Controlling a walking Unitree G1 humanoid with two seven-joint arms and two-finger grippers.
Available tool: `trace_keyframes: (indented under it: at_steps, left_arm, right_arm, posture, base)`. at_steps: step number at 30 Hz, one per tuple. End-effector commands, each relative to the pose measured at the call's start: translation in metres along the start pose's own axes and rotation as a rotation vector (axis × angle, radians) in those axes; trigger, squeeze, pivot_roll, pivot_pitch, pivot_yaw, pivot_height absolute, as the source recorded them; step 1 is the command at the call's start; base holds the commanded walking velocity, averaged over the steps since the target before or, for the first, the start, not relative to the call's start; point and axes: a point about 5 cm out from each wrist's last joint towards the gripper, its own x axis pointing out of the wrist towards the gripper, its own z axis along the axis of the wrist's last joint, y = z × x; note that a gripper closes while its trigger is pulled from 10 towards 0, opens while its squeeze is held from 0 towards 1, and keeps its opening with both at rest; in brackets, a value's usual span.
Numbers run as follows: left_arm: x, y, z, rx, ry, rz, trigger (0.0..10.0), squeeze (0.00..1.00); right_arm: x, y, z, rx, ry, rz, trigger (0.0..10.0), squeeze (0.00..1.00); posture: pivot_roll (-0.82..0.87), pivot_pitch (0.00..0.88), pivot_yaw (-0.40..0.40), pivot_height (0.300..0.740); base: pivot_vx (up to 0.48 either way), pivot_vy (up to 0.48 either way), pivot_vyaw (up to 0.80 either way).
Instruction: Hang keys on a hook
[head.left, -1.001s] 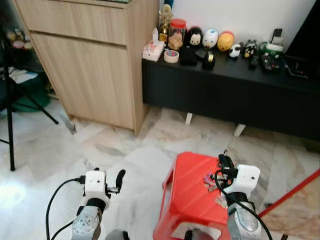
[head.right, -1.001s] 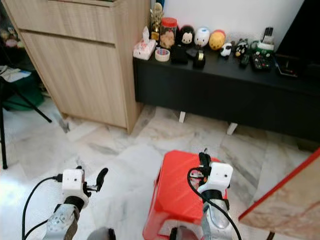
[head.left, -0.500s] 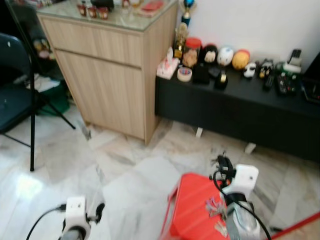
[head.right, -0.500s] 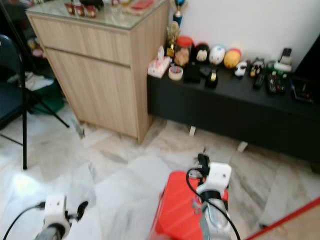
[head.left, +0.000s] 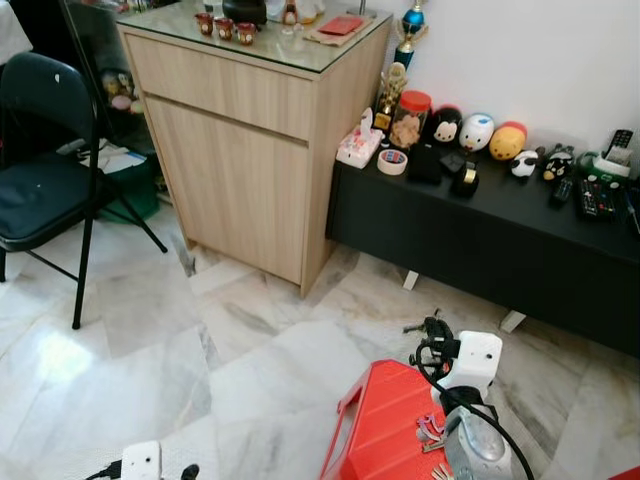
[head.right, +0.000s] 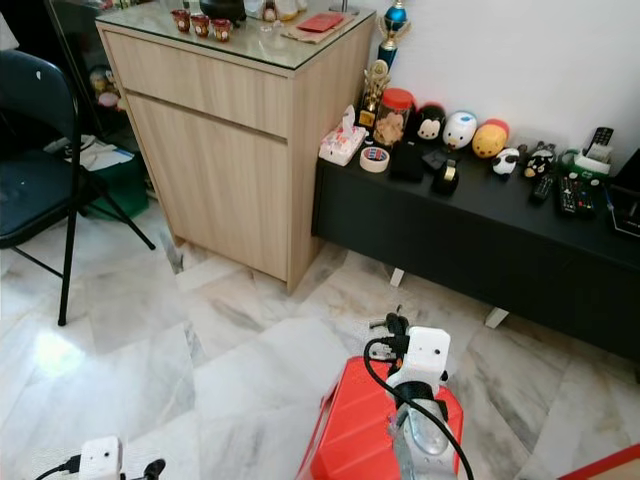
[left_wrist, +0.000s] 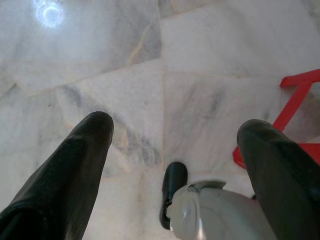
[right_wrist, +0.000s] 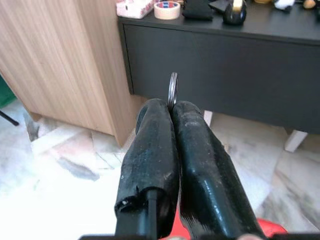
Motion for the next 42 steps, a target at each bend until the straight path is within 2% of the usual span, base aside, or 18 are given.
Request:
trace_keyframes:
  at_steps: [1,5,7,10,12,13,14,16,20,21,23,25,26,32,37,42]
  left_arm:
    - [-0.001,-0.004,-0.005,-0.005,0.022,-0.008,10.0,0.00]
    - [0.000,-0.005,-0.004,-0.005,0.022,-0.012,10.0,0.00]
    - [0.001,-0.005,-0.002,-0.006,0.021,-0.013,10.0,0.00]
    - [0.001,-0.006,-0.002,-0.006,0.020,-0.014,10.0,0.00]
    - [0.001,-0.008,-0.002,-0.006,0.020,-0.017,10.0,0.00]
    - [0.002,-0.009,-0.001,-0.007,0.020,-0.019,10.0,0.00]
    - [0.002,-0.009,-0.001,-0.007,0.020,-0.019,10.0,0.00]
    - [0.001,-0.010,-0.003,-0.007,0.024,-0.022,10.0,0.00]
    - [0.000,-0.010,-0.007,-0.007,0.037,-0.020,10.0,0.00]
    - [0.000,-0.010,-0.007,-0.007,0.037,-0.020,10.0,0.00]
    - [-0.001,-0.010,-0.008,-0.005,0.044,-0.025,10.0,0.00]
    - [-0.001,-0.010,-0.009,-0.003,0.046,-0.027,10.0,0.00]
    - [-0.001,-0.010,-0.009,-0.006,0.047,-0.026,10.0,0.00]
    - [-0.001,-0.011,-0.009,0.000,0.050,-0.035,10.0,0.00]
    - [-0.001,-0.012,-0.011,0.004,0.057,-0.036,10.0,0.00]
    - [-0.001,-0.013,-0.011,0.002,0.060,-0.034,10.0,0.00]
  right_arm:
    - [-0.001,-0.003,-0.001,-0.010,0.008,-0.013,10.0,0.00]
    - [-0.002,-0.005,-0.004,-0.033,0.023,-0.029,10.0,0.00]
    - [-0.005,-0.008,-0.022,-0.056,0.116,-0.022,10.0,0.00]
    - [-0.008,-0.011,-0.029,-0.062,0.153,-0.032,10.0,0.00]
    - [-0.015,-0.020,-0.045,-0.079,0.233,-0.068,10.0,0.00]
    - [-0.021,-0.029,-0.060,-0.099,0.322,-0.100,10.0,0.00]
    - [-0.021,-0.029,-0.060,-0.099,0.322,-0.100,10.0,0.00]
    - [-0.027,-0.034,-0.071,-0.126,0.404,-0.119,10.0,0.00]
    - [-0.042,-0.042,-0.090,-0.103,0.519,-0.164,10.0,0.00]
    - [-0.042,-0.042,-0.090,-0.103,0.519,-0.164,10.0,0.00]
    - [-0.053,-0.045,-0.102,-0.097,0.595,-0.170,10.0,0.00]
    - [-0.057,-0.046,-0.105,-0.099,0.615,-0.174,10.0,0.00]
    - [-0.068,-0.050,-0.114,-0.105,0.674,-0.193,10.0,0.00]
    - [-0.085,-0.056,-0.124,-0.090,0.727,-0.210,10.0,0.00]
    - [-0.101,-0.066,-0.131,-0.100,0.785,-0.274,10.0,0.00]
    - [-0.107,-0.068,-0.134,-0.082,0.805,-0.280,10.0,0.00]
  posture:
    - [0.07,0.000,-0.107,0.740]
    - [0.07,0.000,-0.107,0.740]
    - [0.06,0.000,-0.106,0.740]
    - [0.06,0.000,-0.105,0.740]
    - [0.07,0.001,-0.102,0.740]
    - [0.06,0.002,-0.100,0.740]
    - [0.06,0.002,-0.100,0.740]
    - [0.06,0.004,-0.096,0.740]
    - [0.06,0.005,-0.087,0.740]
    - [0.06,0.005,-0.087,0.740]
    - [0.06,0.006,-0.085,0.740]
    - [0.06,0.006,-0.085,0.740]
    - [0.06,0.005,-0.083,0.740]
    - [0.06,0.011,-0.075,0.740]
    - [0.06,0.010,-0.073,0.740]
    - [0.06,0.010,-0.075,0.740]
  base:
    - [0.000,0.000,0.00]
    - [0.000,0.000,0.00]
    - [0.000,0.000,0.00]
    - [0.000,0.000,0.00]
    - [0.000,0.000,0.00]
    - [0.000,0.000,0.00]
    - [0.000,0.000,0.00]
    - [0.000,0.000,0.00]
    - [0.000,0.000,0.00]
    - [0.000,0.000,0.00]
    - [0.000,0.000,0.00]
    - [0.000,0.000,0.00]
    - [0.000,0.000,0.00]
    - [0.000,0.000,0.00]
    - [0.000,0.000,0.00]
    - [0.000,0.000,0.00]
